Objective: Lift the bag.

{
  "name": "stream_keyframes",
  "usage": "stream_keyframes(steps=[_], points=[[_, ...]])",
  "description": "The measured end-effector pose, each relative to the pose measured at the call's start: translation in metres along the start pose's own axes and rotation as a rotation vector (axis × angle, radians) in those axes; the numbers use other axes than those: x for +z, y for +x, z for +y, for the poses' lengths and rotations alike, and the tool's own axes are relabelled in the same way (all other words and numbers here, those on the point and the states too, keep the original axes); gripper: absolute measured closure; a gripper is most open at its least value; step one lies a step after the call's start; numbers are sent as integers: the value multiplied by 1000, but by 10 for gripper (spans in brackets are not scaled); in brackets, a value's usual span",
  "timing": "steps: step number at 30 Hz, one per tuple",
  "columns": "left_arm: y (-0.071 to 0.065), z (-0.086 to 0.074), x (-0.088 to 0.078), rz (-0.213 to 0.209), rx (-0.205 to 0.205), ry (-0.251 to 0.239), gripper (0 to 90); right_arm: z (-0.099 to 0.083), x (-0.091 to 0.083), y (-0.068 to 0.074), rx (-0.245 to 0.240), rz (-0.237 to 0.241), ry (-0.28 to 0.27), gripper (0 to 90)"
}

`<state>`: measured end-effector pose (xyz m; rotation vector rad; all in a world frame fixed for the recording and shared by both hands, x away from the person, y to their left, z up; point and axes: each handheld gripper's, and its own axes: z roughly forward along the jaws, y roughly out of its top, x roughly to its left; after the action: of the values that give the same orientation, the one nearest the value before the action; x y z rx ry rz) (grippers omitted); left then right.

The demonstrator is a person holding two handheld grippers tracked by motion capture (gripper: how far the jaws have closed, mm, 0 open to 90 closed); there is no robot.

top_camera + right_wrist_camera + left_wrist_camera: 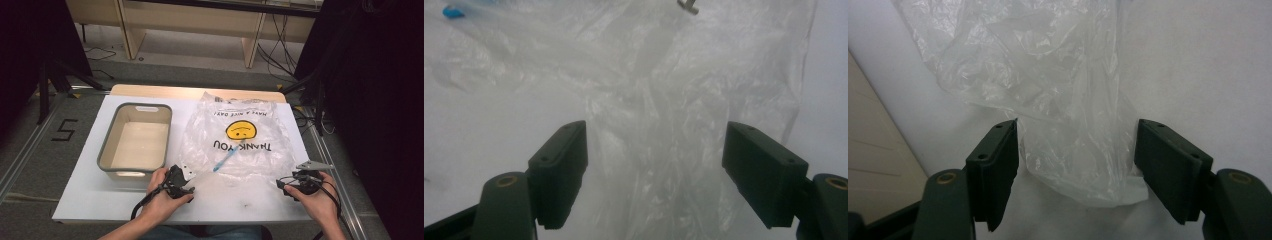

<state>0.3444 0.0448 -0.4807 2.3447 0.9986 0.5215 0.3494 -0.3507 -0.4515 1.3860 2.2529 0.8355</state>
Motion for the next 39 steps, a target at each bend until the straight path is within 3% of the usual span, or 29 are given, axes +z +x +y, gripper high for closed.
stream_keyframes(steps=[7,9,11,12,17,21,27,31,34,39], points=[[2,-3,0,-18,-54,-9,354,-6,4,1,-7,16,49,273],[6,-5,1,-49,-105,-8,365,-7,5,1,-4,18,54,274],[8,-5,2,-61,-120,-5,380,-8,5,1,1,21,60,274],[10,-6,2,-82,-156,-6,390,-9,6,0,3,23,68,275],[10,-5,2,-82,-158,3,411,-10,6,-1,19,25,88,280],[11,-3,1,-100,-147,20,469,-13,9,0,25,38,136,308],[12,-2,-1,-119,-128,35,616,-13,11,4,-32,-1,165,380],[12,0,-1,-130,-106,46,679,-12,10,6,-37,4,176,462],[12,0,-1,-139,-97,51,731,-12,9,5,-42,12,177,592],[12,1,-1,-154,-80,58,796,-13,8,0,-24,17,169,726]])
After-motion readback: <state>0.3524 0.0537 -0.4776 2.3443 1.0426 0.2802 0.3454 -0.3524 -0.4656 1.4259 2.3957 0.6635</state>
